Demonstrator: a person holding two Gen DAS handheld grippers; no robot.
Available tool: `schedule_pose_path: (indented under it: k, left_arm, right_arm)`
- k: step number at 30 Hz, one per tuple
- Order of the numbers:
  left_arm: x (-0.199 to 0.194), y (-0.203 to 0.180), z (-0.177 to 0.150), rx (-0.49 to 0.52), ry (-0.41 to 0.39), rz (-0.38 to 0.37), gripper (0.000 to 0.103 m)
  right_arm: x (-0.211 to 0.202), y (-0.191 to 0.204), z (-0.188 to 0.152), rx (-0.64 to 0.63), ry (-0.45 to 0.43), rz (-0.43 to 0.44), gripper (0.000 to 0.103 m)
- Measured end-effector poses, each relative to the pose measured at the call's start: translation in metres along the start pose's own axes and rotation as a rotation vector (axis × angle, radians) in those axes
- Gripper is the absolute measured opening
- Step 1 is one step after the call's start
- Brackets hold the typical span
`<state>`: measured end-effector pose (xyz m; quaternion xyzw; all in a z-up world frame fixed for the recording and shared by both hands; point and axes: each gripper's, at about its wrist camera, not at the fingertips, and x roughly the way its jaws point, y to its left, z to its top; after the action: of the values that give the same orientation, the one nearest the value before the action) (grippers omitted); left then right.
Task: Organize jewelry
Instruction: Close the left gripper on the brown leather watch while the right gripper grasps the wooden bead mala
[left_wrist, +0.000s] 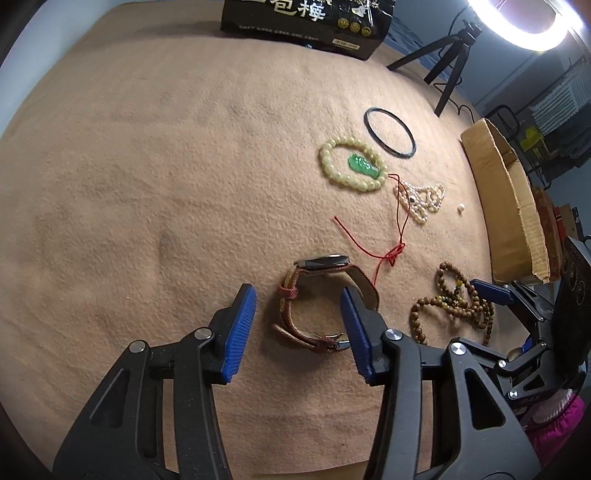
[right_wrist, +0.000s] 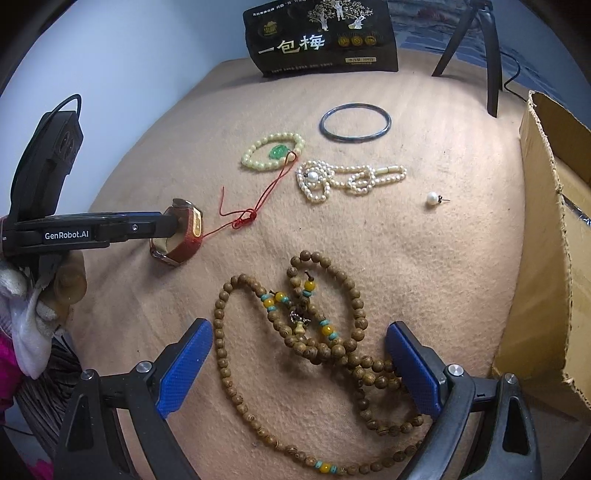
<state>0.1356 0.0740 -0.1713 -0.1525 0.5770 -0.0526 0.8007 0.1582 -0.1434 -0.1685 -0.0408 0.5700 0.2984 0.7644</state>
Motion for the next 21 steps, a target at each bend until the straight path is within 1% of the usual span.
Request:
schedule_pose_path:
  k: [2,4,8,10,12,13,14,15,18,20,21]
  left_arm:
    - [0.002,0.000,-0.001,0.000,0.007,-0.006,0.048]
    - [0.003,-0.001,-0.002,0.000,0.016,-0.010,0.045]
    - [0.003,-0.001,-0.005,0.007,0.019,-0.013,0.042]
    - [0.004,-0.002,-0.006,0.010,0.019,-0.009,0.040]
    - [0.005,-0.001,-0.006,0.014,0.017,-0.002,0.038]
    - [0.005,-0.001,-0.006,0.015,0.017,0.000,0.037]
    - [0.005,-0.001,-0.006,0.016,0.015,0.004,0.032]
    - [0.005,-0.001,-0.006,0.018,0.015,0.007,0.030]
    - [0.005,-0.001,-0.006,0.020,0.011,0.018,0.025]
    - [0.005,0.000,-0.006,0.020,0.008,0.026,0.019]
    - [0.005,0.000,-0.005,0.017,0.006,0.026,0.018]
  right_arm:
    - [0.000,0.002,-0.002,-0.005,0.008,0.022,0.096]
    - [0.000,0.007,-0.005,-0.023,0.021,0.042,0.096]
    - [0.001,0.021,-0.014,-0.084,0.044,0.052,0.096]
    - [0.002,0.029,-0.018,-0.124,0.051,0.016,0.096]
    - [0.006,0.035,-0.021,-0.164,0.060,-0.050,0.096]
    - [0.008,0.038,-0.023,-0.181,0.068,-0.088,0.094]
    - [0.010,0.041,-0.024,-0.195,0.070,-0.116,0.092]
    - [0.013,0.043,-0.025,-0.208,0.072,-0.148,0.091]
    - [0.014,0.045,-0.023,-0.206,0.071,-0.192,0.084]
    - [0.014,0.046,-0.021,-0.205,0.063,-0.220,0.071]
    - [0.012,0.044,-0.019,-0.200,0.059,-0.222,0.067]
